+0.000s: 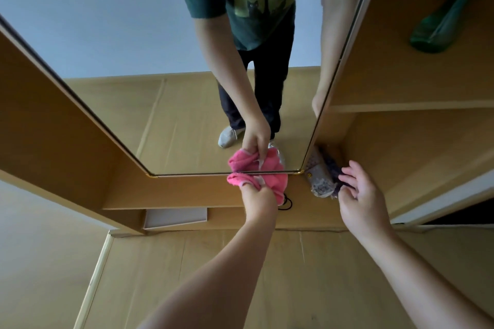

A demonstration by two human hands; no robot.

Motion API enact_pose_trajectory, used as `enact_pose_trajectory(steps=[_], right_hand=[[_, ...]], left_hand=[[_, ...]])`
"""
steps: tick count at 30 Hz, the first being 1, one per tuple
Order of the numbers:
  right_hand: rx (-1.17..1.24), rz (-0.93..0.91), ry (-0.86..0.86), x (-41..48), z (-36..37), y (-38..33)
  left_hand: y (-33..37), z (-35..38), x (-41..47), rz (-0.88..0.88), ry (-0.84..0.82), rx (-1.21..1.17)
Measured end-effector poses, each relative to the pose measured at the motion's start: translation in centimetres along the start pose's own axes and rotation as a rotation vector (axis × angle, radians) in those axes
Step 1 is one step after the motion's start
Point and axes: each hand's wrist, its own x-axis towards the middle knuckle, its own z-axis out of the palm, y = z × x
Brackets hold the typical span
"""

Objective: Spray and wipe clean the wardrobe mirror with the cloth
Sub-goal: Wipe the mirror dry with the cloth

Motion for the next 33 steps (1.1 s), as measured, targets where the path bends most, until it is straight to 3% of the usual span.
enact_pose_trajectory(steps=[10,15,18,26,30,33], right_hand=[[-0.006,-0.001,-0.005,-0.7,-1.6,-0.8],[-0.013,-0.024,-0.033,-1.9,-1.9,-2.5],[-0.031,-0.053,-0.095,-3.0,-2.3,-4.4],[0.158,-0.017,-0.373,-5.1,-5.7,-16.1],[0.1,-0.233,-0.436,-7.9,-8.1,-25.3],[0.09,-0.414,-0.367,-10.6,-9.7,-32.1]], left_hand=[[0.0,0.5,-1.7,-0.03,-0.097,0.035],[0.3,-1.2,-4.2,-0.058,-0.204,0.015],[1.7,-2.5,-6.6,0.026,-0.313,0.021],[14.4,-8.3,-13.0,0.328,-0.493,0.183],[22.9,-12.6,-18.6,0.528,-0.577,0.21],[28.5,-16.3,-23.0,0.614,-0.736,0.174]])
